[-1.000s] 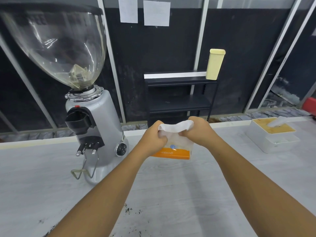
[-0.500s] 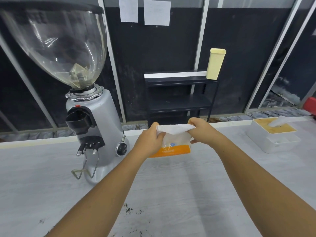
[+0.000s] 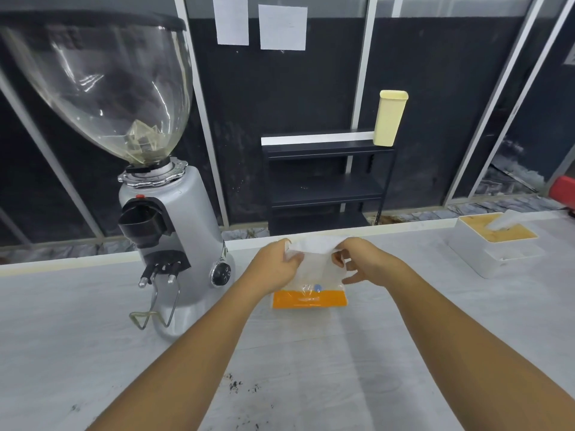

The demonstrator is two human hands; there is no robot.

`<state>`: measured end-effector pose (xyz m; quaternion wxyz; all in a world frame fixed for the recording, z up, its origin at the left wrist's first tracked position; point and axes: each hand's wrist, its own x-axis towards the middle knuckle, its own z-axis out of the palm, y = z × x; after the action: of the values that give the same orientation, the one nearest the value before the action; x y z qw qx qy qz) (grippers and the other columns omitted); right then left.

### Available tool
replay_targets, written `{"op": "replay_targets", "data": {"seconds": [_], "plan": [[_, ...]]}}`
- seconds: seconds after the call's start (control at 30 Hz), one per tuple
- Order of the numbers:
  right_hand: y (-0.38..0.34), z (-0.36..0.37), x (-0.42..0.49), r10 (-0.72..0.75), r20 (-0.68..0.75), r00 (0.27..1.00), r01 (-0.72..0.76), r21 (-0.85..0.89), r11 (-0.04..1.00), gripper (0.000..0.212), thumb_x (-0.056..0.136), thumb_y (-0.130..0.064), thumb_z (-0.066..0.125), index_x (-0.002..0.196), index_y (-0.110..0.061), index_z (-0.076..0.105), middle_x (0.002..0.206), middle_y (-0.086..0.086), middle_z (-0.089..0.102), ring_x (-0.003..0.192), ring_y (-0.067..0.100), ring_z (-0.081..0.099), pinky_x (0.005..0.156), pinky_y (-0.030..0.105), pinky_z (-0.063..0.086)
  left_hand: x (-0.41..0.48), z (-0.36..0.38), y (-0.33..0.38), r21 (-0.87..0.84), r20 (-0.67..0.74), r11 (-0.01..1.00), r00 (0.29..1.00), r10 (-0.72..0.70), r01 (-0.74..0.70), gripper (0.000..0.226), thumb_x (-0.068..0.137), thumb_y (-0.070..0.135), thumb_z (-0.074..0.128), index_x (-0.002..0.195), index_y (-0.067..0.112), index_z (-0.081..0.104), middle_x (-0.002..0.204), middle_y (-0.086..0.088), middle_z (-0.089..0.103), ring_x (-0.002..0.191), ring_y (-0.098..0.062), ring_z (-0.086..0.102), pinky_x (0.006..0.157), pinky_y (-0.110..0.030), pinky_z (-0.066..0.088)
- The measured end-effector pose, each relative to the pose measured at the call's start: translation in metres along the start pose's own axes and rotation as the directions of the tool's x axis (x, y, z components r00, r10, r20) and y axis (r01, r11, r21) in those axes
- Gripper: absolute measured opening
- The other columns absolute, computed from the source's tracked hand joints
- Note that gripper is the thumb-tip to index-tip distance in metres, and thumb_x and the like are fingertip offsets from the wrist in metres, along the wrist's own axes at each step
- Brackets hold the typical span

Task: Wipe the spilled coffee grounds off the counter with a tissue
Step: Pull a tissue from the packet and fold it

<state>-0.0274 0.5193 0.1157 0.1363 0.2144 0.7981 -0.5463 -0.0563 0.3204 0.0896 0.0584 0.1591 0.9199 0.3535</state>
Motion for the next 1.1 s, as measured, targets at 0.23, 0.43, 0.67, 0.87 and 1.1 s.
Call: {"op": "replay_targets", "data": {"seconds": [0.23,0.43,0.67,0.87,1.1], "plan": [[-0.03,-0.001,0.003,-0.064,-0.318,0.946,0.114,0.139,0.984,0.011,0.092,-0.014,0.06,0.088,-0.006,0.065,0.099,0.015,0.066,0.091,0.029,0.063,0.077,0.036,0.058,0.003,-0.017,0.004,-0.359,-0.152,0.932,0.988,0.0,-0.055,0.008,0.099,0.029,0.06,0.098,0.036,0.055,0.099,0.01,0.064,0.092,-0.009,0.061,0.071,-0.024,0.051],[-0.025,-0.004,-0.011,-0.415,-0.297,0.86,0.397,-0.12,0.91,0.021,0.083,-0.008,0.05,0.082,0.01,0.06,0.078,0.026,0.056,0.069,0.029,0.05,0.059,0.034,0.04,0.005,-0.021,0.02,-0.232,-0.08,0.971,0.996,0.037,-0.054,0.029,0.102,0.032,0.053,0.131,0.028,0.049,0.102,0.013,0.06,0.092,-0.009,0.058,0.072,-0.025,0.045],[-0.028,-0.005,-0.012,-0.491,-0.362,0.793,0.507,-0.054,0.86,0.018,0.085,-0.011,0.053,0.085,0.0,0.066,0.09,0.024,0.067,0.075,0.031,0.061,0.069,0.044,0.058,0.007,-0.025,0.021,-0.32,-0.164,0.943,0.986,0.04,-0.091,0.03,0.095,0.028,0.066,0.125,0.026,0.059,0.113,0.007,0.066,0.105,-0.017,0.062,0.085,-0.033,0.052],[-0.028,-0.012,-0.012,-0.484,-0.46,0.744,0.57,0.061,0.819,0.022,0.088,-0.009,0.061,0.073,0.002,0.05,0.066,0.012,0.046,0.06,0.019,0.04,0.047,0.026,0.035,0.013,-0.033,0.024,-0.508,-0.163,0.859,0.986,-0.016,-0.07,0.024,0.096,0.028,0.065,0.118,0.032,0.058,0.11,0.013,0.067,0.102,-0.012,0.065,0.092,-0.042,0.057],[-0.004,-0.016,-0.017,-0.427,-0.367,0.827,0.484,0.077,0.872,0.017,0.093,-0.02,0.065,0.109,-0.024,0.067,0.104,-0.005,0.064,0.095,0.017,0.061,0.068,0.029,0.052,-0.001,-0.016,0.012,-0.565,0.004,0.819,0.993,-0.117,0.098,0.016,0.098,0.023,0.061,0.112,0.025,0.069,0.107,0.003,0.073,0.1,-0.019,0.069,0.09,-0.044,0.059]]}}
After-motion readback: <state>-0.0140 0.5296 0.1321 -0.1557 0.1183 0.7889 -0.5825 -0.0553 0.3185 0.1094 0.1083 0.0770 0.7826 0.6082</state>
